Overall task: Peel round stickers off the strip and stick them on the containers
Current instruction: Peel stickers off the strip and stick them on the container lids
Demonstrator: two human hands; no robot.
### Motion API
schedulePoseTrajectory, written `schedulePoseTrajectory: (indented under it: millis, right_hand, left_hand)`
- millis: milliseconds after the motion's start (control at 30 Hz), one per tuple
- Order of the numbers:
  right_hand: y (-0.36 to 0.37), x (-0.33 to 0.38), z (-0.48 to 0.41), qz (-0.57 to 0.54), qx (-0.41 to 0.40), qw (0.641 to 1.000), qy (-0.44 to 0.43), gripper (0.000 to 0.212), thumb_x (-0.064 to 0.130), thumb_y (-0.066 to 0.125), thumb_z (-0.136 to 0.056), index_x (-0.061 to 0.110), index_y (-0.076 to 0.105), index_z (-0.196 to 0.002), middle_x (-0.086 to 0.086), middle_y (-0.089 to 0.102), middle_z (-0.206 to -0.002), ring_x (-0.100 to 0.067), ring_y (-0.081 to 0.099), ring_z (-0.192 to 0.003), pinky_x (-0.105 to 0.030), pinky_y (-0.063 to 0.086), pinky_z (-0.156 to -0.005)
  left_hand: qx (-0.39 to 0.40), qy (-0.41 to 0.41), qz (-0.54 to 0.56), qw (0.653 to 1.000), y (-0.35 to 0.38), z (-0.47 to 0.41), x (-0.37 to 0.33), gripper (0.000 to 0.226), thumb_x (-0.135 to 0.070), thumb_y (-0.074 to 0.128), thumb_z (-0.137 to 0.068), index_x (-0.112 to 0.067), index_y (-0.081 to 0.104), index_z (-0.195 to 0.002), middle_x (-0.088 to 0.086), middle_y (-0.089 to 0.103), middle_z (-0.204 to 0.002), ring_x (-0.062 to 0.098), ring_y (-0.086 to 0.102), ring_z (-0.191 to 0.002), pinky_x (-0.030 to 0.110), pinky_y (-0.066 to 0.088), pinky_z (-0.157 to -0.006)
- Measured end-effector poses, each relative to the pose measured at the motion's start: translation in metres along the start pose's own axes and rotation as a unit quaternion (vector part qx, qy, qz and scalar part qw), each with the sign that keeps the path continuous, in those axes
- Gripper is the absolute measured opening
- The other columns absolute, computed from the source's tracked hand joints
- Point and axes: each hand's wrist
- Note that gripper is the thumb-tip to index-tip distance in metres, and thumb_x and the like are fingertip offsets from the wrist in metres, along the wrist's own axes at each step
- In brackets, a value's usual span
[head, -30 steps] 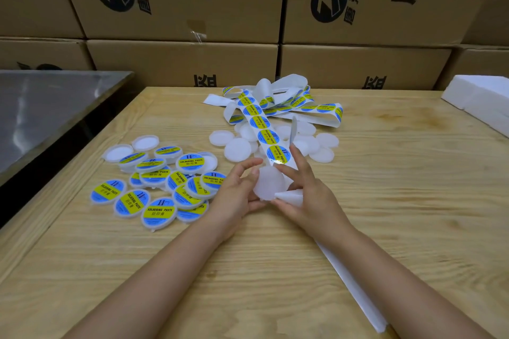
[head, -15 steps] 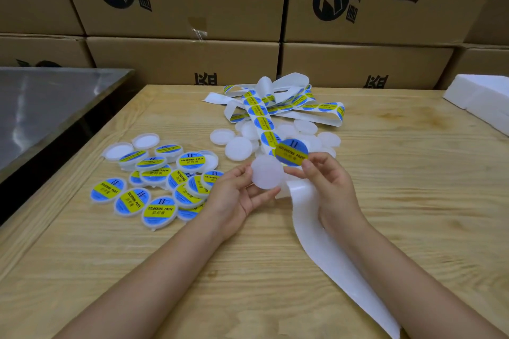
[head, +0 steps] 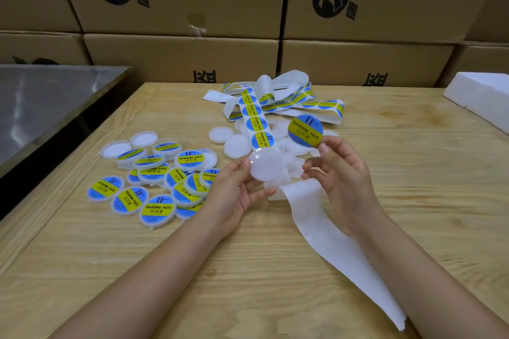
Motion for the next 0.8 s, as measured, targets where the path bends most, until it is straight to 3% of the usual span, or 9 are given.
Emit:
schedulePoseTrajectory:
  millis: [67, 167, 300, 533, 667, 800]
  right_hand:
    - [-0.001, 0.008, 0.000, 0.008, 0.057, 0.998, 0.011, 0.026, 0.016, 0.056, -0.082, 0.013, 0.053, -0.107, -0.009, 0.062, -0.100, -0.025, 0.059, -0.064, -0.034, 0.052, -0.058]
    - [-0.001, 0.012, 0.001, 0.069, 0.120, 0.988, 0.067, 0.041, 0.027, 0.056, -0.082, 0.020, 0.041, -0.119, -0.008, 0.062, -0.105, -0.030, 0.062, -0.067, -0.040, 0.055, -0.061]
    - [-0.005, 0.008, 0.003, 0.178, 0.157, 0.959, 0.152, 0.055, 0.055, 0.058, -0.076, 0.036, 0.030, -0.119, 0.000, 0.064, -0.102, -0.029, 0.068, -0.075, -0.044, 0.055, -0.079]
    - [-0.020, 0.025, 0.006, 0.260, 0.192, 0.914, 0.246, 0.076, 0.067, 0.056, -0.061, 0.049, 0.021, -0.126, 0.000, 0.063, -0.111, -0.027, 0.071, -0.087, -0.030, 0.056, -0.080]
    - [-0.022, 0.051, 0.000, 0.359, 0.229, 0.863, 0.272, 0.071, 0.070, 0.052, -0.058, 0.051, 0.028, -0.122, 0.008, 0.063, -0.113, -0.016, 0.068, -0.085, -0.026, 0.052, -0.074]
    - [-0.013, 0.075, -0.032, 0.329, 0.127, 0.917, 0.186, 0.032, 0.044, 0.054, -0.085, 0.031, 0.050, -0.115, -0.002, 0.061, -0.115, -0.018, 0.068, -0.092, -0.038, 0.057, -0.077]
  left_hand:
    - [0.003, 0.005, -0.014, 1.000, 0.001, 0.000, 0.000, 0.023, -0.017, 0.036, -0.100, -0.007, 0.055, -0.109, 0.008, 0.072, -0.096, 0.024, 0.071, -0.082, 0.030, 0.056, -0.058]
    - [0.010, -0.002, -0.045, 0.999, 0.002, 0.001, 0.002, 0.031, -0.021, 0.031, -0.102, -0.003, 0.045, -0.123, 0.011, 0.071, -0.100, 0.029, 0.071, -0.084, 0.035, 0.054, -0.074]
    - [-0.005, -0.031, -0.080, 0.996, 0.005, 0.000, 0.005, 0.036, -0.021, 0.026, -0.104, 0.001, 0.034, -0.132, 0.027, 0.064, -0.112, 0.034, 0.067, -0.090, 0.039, 0.052, -0.087]
    - [-0.053, -0.046, -0.071, 0.995, 0.007, -0.004, 0.005, 0.020, -0.018, 0.029, -0.103, -0.008, 0.037, -0.118, 0.029, 0.060, -0.116, 0.037, 0.061, -0.106, 0.044, 0.048, -0.093]
    - [-0.051, -0.050, -0.068, 0.995, 0.005, -0.004, 0.005, 0.024, -0.014, 0.031, -0.102, -0.004, 0.037, -0.124, 0.028, 0.059, -0.119, 0.037, 0.061, -0.107, 0.045, 0.048, -0.091]
    - [-0.043, -0.053, -0.069, 0.995, 0.004, -0.004, 0.004, 0.014, -0.011, 0.036, -0.101, -0.006, 0.041, -0.112, 0.026, 0.057, -0.123, 0.035, 0.061, -0.104, 0.044, 0.048, -0.091]
Point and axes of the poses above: each hand's wrist, its own z-axis away from the middle knuckle, its own y-axis out of the palm, x = y × z
